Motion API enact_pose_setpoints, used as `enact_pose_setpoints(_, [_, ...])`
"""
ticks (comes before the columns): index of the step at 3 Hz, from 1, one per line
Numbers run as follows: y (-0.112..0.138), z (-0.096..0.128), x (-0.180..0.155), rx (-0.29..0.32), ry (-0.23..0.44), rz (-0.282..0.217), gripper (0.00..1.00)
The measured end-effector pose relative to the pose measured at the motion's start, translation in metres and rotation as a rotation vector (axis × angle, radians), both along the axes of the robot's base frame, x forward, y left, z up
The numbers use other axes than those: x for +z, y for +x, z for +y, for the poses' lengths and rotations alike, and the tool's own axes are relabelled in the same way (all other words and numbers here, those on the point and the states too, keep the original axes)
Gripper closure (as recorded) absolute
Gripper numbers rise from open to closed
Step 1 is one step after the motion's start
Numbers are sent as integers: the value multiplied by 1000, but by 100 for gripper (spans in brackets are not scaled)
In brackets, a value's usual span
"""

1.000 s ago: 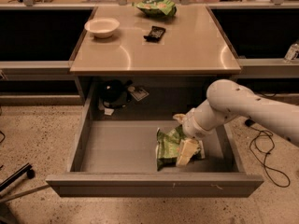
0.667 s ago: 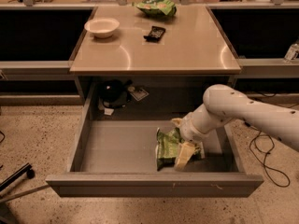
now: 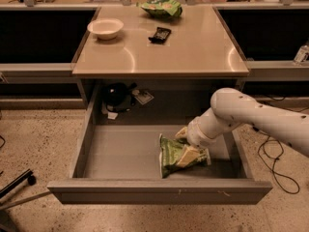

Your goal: Pick green jalapeno chip bag from top drawer and place on counter

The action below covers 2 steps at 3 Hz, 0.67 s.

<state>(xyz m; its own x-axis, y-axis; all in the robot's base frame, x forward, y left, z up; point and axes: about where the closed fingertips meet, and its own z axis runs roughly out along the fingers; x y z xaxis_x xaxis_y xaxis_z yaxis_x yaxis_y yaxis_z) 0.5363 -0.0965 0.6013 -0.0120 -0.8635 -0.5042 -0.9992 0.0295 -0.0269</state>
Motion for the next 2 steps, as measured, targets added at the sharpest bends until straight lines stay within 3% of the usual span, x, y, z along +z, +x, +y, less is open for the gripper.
enact_pose_setpoints(1, [0,-1,4,-9,10,1,64])
enact_pose_setpoints(2, [7,1,53,-5,29,-19,89])
